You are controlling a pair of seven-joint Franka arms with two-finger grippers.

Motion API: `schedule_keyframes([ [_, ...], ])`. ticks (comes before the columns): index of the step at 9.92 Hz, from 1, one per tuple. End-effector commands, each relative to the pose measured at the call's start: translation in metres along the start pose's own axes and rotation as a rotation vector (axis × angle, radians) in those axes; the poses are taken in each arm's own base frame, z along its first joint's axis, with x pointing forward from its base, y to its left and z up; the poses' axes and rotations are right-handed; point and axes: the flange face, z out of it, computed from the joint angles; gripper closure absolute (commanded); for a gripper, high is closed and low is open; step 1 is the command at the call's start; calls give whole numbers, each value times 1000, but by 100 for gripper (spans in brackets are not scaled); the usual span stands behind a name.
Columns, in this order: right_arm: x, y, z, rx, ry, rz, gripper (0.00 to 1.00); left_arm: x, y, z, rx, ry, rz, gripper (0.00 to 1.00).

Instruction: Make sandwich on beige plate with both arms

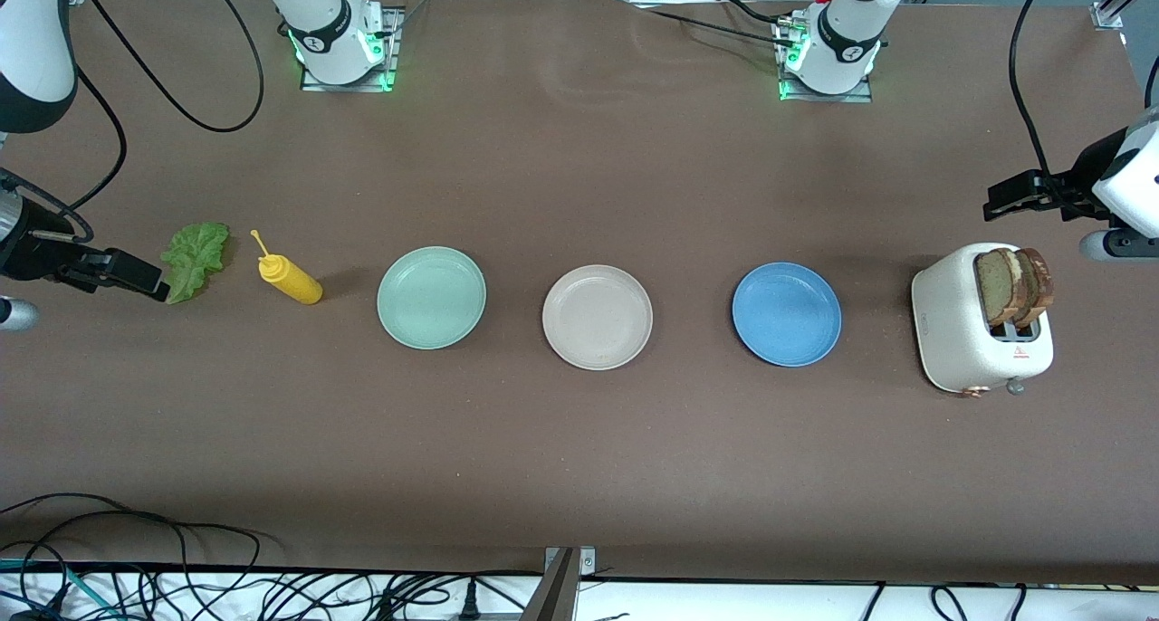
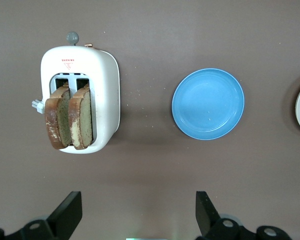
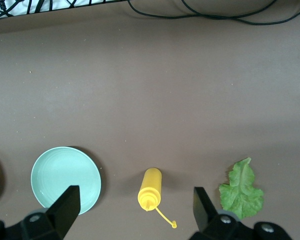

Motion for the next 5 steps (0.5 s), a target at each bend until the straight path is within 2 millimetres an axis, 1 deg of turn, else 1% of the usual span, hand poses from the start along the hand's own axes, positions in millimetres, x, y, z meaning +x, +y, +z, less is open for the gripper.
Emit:
schedule_keyframes([
  [1,-5,2,-11,16,0,2,0,4,2,-5,21,12,9,0],
  [3,-5,2,-11,16,0,0,0,4,2,-6,23,14,9,0],
  [4,-5,2,-10,15,-4,2,0,11,3,5,22,-3,8,0],
  [5,-7,2,-9,14,-25,4,0,15,3,-2,28,14,0,0],
])
